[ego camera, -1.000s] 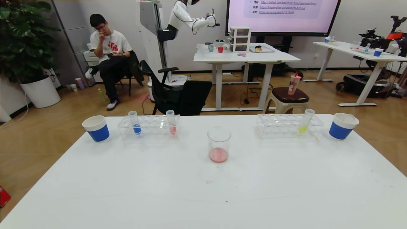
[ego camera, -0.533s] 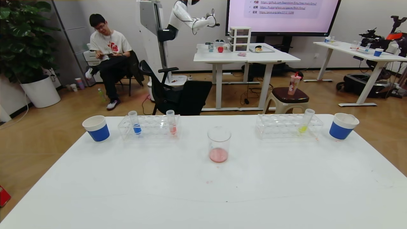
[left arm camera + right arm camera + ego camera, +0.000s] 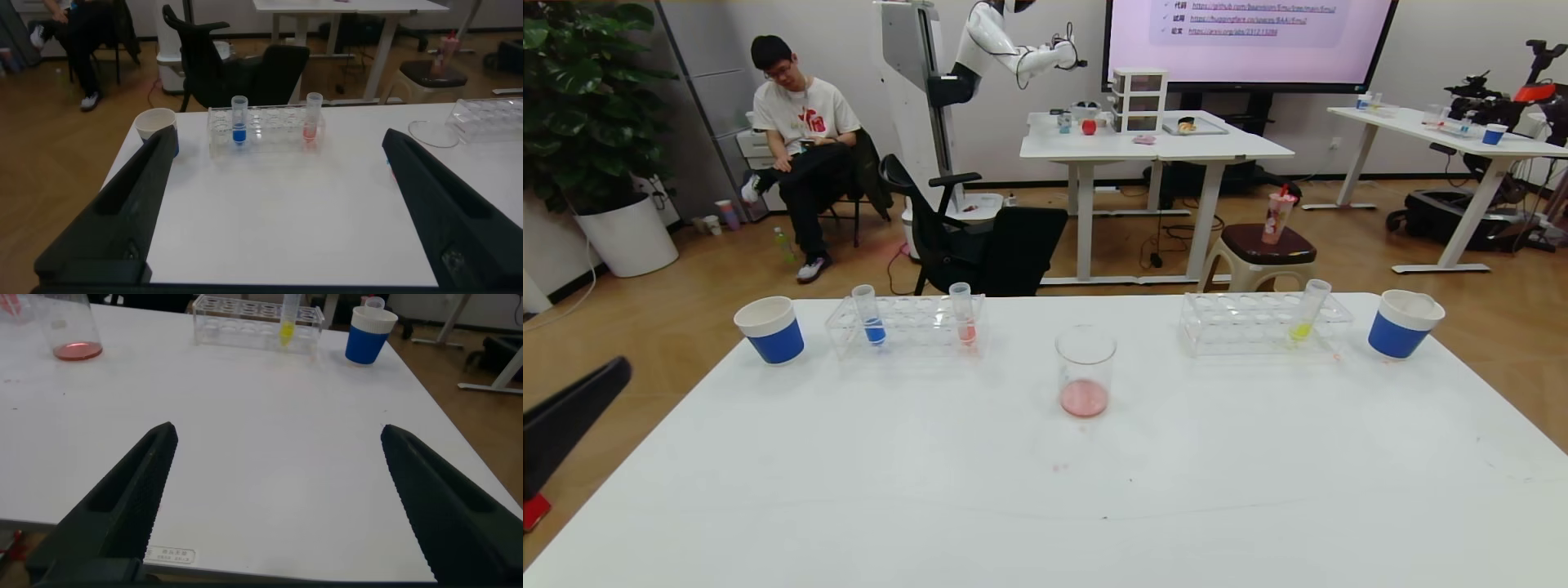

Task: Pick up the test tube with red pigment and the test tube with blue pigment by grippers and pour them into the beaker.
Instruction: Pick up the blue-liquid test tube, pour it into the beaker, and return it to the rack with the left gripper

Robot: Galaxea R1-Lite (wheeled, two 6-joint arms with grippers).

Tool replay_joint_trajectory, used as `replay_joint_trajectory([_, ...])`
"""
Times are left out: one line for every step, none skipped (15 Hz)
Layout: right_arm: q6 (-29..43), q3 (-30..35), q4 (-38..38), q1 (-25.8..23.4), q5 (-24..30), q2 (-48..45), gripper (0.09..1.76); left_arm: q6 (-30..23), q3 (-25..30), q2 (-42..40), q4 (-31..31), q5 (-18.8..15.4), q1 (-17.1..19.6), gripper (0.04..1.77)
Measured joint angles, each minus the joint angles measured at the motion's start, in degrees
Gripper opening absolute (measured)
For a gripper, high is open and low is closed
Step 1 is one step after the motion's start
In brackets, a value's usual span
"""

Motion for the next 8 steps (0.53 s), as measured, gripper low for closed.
replay_joint_trajectory([-0.04, 0.00, 0.00, 0.00, 0.00, 0.00, 1.74, 0.10, -0.46, 5.32, -4.11, 0.02, -0.02, 1.75])
replay_joint_trajectory([-0.01, 0.00, 0.00, 0.00, -0.02, 0.00, 1.74, 0.18, -0.68, 9.84, -7.44, 0.00, 0.02, 1.75])
replay_joint_trajectory([-0.04, 0.00, 0.00, 0.00, 0.00, 0.00, 1.74, 0.29, -0.90, 15.08, -11.19, 0.02, 0.07, 1.75])
replay_joint_trajectory([-0.01, 0.00, 0.00, 0.00, 0.00, 0.00, 1.74, 0.44, -0.96, 20.35, -14.82, 0.02, 0.13, 1.75])
replay_joint_trajectory([-0.04, 0.00, 0.00, 0.00, 0.00, 0.00, 1.74, 0.51, -1.07, 24.87, -18.22, 0.09, 0.16, 1.75])
replay_joint_trajectory([-0.01, 0.00, 0.02, 0.00, 0.00, 0.00, 1.74, 0.60, -1.12, 30.21, -22.49, 0.20, 0.16, 1.75])
replay_joint_trajectory([-0.01, 0.00, 0.00, 0.00, 0.00, 0.00, 1.74, 0.68, -1.18, 35.56, -27.32, 0.33, 0.13, 1.75])
replay_joint_trajectory([-0.04, 0.00, 0.00, 0.00, 0.00, 0.00, 1.74, 0.73, -1.18, 40.16, -31.23, 0.41, 0.07, 1.75])
